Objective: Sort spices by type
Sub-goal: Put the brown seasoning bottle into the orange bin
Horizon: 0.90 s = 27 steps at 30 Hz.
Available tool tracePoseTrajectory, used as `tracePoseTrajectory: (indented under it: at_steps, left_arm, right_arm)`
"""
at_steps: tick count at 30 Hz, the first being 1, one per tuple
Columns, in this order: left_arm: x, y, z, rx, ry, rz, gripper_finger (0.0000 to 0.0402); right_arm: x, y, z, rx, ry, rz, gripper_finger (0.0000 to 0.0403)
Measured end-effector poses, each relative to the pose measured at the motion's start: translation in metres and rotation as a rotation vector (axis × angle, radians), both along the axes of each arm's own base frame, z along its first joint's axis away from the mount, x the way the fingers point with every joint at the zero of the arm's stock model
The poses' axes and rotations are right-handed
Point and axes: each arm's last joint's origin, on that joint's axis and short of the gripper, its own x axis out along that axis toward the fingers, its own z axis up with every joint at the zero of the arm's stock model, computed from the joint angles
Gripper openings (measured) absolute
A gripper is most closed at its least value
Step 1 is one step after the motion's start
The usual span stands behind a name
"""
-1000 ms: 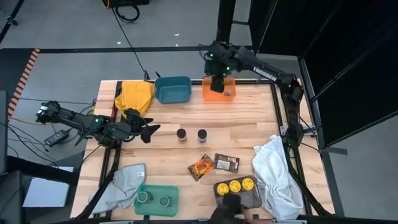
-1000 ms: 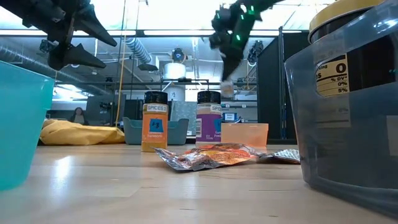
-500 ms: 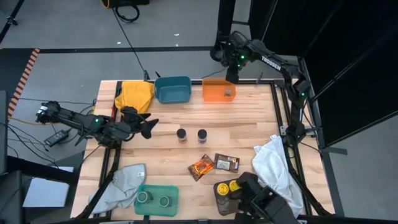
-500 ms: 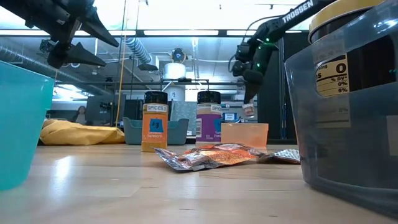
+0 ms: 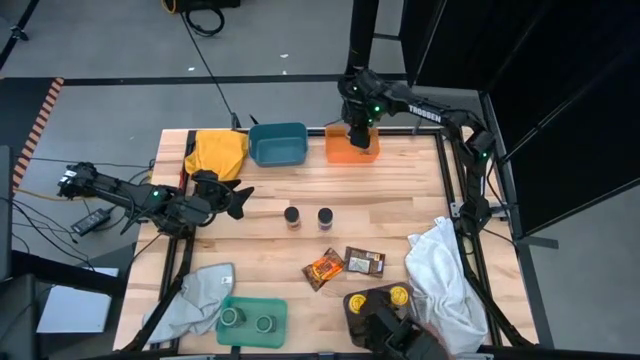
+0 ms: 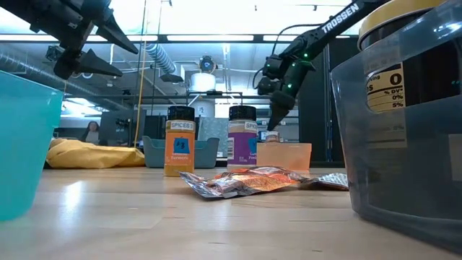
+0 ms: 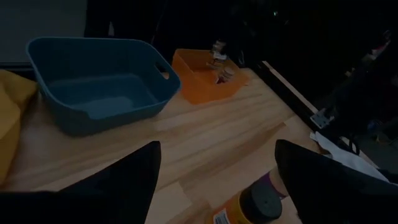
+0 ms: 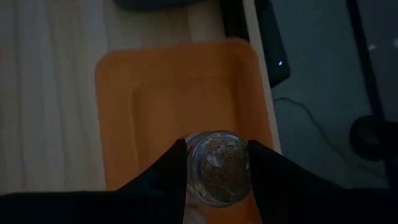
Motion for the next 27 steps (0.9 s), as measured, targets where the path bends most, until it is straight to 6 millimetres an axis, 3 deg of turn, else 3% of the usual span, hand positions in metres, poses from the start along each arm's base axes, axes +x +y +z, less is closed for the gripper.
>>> tracePoseTrajectory:
  at_steps: [9, 27]
  left_arm:
    - [0.0, 0.0, 0.0, -0.016, -0.015, 0.008, 0.0321]
    - [0.0, 0.0, 0.0, -0.037, -0.034, 0.016, 0.0321]
  right_arm:
    - [0.013, 0.013, -0.019, -0.081, 0.041, -0.024, 0.0148]
    - [0.005, 0.023, -0.056, -0.031, 0.084, -0.089, 0.0151]
